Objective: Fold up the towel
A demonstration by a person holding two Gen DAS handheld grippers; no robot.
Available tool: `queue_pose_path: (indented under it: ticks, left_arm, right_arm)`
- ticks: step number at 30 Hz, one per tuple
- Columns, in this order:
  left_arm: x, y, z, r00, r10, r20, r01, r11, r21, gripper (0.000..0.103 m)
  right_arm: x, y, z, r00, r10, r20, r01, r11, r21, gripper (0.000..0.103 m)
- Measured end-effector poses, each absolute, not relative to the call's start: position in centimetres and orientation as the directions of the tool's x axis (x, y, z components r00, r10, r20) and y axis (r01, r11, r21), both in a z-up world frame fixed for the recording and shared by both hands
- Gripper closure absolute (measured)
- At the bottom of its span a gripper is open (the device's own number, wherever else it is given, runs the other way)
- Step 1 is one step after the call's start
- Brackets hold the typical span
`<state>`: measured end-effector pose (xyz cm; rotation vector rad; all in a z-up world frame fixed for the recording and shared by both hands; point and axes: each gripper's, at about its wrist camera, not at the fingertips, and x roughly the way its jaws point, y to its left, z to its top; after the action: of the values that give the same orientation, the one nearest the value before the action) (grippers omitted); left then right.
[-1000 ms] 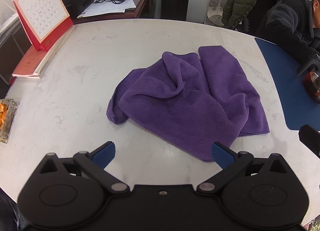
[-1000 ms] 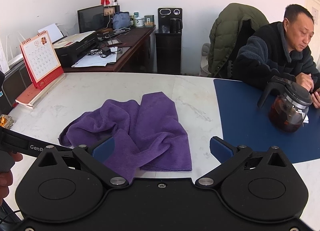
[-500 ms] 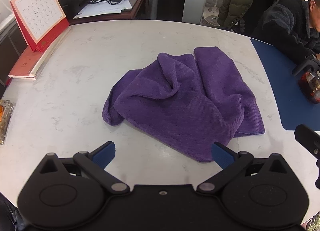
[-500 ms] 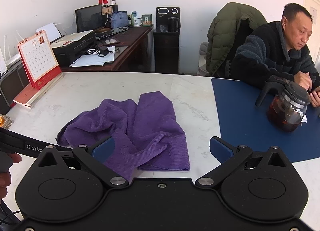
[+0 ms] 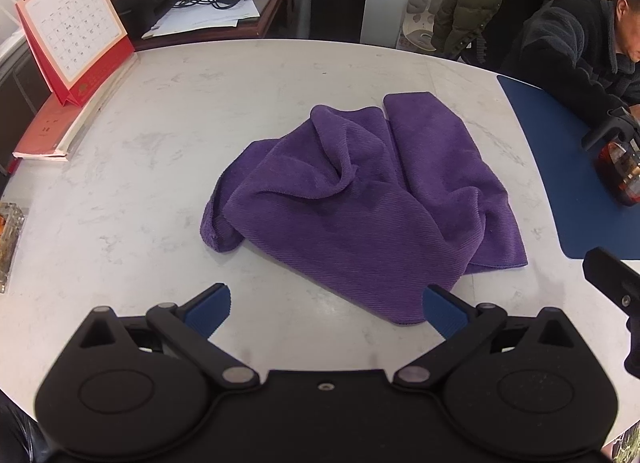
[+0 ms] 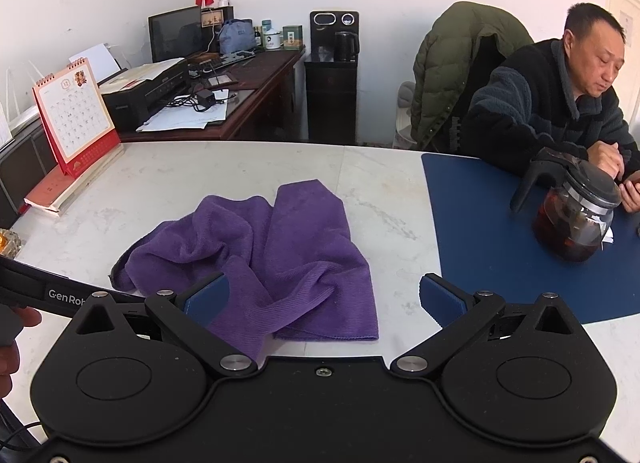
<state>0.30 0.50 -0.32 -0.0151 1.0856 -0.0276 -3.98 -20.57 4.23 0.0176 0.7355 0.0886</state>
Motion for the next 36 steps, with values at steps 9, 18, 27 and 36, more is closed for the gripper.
queue_pose_path:
  ticks: [9, 18, 27, 36]
  left_arm:
    - [0.5, 0.6, -0.4, 0.461, -0.036, -0.887, 0.022, 0.999, -0.029, 0.000]
    - [1.1, 1.2, -0.7, 0.463, -0.039, -0.886, 0.025, 0.999, -0.031, 0.000]
    - [3.1, 1.0, -1.8, 0.448, -0.046, -0.893, 0.040, 0.999, -0.031, 0.000]
    - [2.8, -0.5, -2.1, 0.448, -0.074, -0.891, 0.098, 0.995, -0.034, 0.000]
  right_arm:
    - [-3.2, -20.7, 4.5, 0.728, 0.085, -0.680, -0.070, 0.996, 0.049, 0.000]
    - [-2.1, -20.9, 4.5, 0.722, 0.084, -0.686, -0.078, 0.996, 0.040, 0.000]
    - [-0.3, -21.1, 4.6, 0.729, 0.071, -0.680, -0.056, 0.997, 0.044, 0.000]
    - [0.2, -22.1, 4.4, 0.721, 0.047, -0.691, -0.014, 0.998, 0.053, 0.000]
